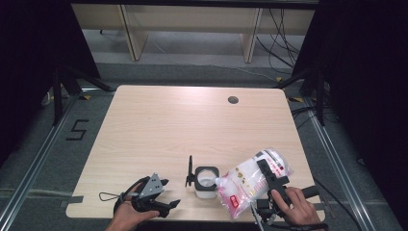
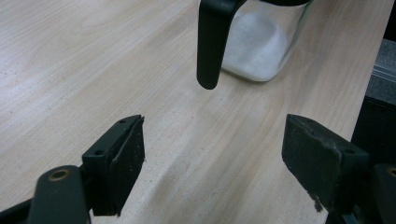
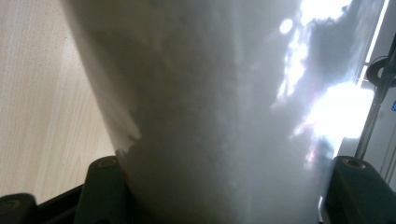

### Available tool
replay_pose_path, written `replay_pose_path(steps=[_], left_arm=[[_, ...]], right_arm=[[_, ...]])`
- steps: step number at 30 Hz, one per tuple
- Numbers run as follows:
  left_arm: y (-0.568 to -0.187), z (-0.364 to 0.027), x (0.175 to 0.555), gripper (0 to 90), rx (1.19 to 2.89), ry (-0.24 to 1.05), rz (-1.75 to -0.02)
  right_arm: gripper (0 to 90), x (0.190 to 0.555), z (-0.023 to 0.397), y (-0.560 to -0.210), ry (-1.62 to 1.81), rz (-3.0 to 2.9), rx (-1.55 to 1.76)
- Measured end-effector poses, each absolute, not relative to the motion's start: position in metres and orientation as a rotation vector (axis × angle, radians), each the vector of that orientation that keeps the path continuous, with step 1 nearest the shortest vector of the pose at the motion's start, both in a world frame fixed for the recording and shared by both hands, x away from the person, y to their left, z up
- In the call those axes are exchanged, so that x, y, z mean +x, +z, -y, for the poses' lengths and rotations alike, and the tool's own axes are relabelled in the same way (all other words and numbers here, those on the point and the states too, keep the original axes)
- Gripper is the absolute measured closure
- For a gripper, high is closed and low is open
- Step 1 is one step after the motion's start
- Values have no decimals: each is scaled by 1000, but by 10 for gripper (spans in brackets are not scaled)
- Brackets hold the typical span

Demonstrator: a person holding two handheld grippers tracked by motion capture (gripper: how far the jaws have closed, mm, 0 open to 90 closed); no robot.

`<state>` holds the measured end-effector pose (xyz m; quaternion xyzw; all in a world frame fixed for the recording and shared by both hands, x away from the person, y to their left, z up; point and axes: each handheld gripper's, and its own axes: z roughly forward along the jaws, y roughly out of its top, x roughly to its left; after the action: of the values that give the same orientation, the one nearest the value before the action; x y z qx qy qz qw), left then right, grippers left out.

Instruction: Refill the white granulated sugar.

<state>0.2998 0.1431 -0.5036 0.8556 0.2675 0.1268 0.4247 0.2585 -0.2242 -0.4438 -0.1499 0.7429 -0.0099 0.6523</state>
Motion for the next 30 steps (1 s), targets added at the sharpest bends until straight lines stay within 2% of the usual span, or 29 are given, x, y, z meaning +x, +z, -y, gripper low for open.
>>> replay_pose_path(steps=[10, 16, 30], left_arm=[[-503, -144, 301, 208, 2170, 300, -656], [-503, -143, 300, 208, 2152, 293, -668], [-503, -144, 301, 208, 2158, 325, -664]], right_arm=[[412, 258, 225, -445, -9, -1690, -316], [412, 259, 222, -438, -57, -1657, -409], [413, 260, 224, -442, -17, -1679, -359]])
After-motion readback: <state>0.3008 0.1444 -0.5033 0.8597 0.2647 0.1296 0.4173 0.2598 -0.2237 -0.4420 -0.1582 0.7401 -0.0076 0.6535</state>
